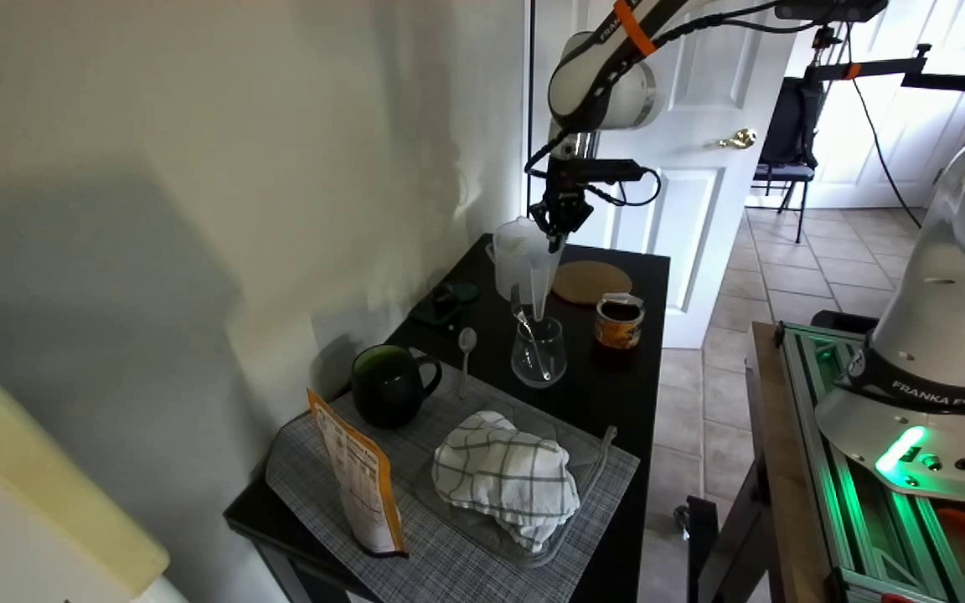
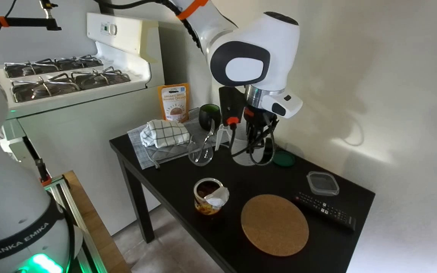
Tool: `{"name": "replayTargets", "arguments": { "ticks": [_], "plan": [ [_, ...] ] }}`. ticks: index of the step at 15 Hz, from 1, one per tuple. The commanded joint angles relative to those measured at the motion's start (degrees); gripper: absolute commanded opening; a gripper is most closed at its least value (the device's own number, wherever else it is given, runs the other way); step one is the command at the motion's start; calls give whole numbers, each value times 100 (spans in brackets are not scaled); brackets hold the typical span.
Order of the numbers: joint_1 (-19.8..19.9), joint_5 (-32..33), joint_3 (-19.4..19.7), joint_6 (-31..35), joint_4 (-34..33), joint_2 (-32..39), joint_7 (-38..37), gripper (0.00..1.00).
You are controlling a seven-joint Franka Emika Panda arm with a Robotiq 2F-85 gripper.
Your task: Place the measuring jug upright
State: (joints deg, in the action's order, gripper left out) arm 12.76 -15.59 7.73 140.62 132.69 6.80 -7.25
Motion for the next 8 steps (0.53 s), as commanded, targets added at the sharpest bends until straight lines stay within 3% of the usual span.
{"name": "replayTargets", "arguments": {
  "ticks": [1, 5, 8],
  "plan": [
    [152, -1470, -116, -648, -372, 335, 1395, 1],
    [247, -1696, 55, -1769, -813, 694, 1358, 1],
    [312, -1578, 190, -2029, -982, 834, 1040, 1]
  ]
}}
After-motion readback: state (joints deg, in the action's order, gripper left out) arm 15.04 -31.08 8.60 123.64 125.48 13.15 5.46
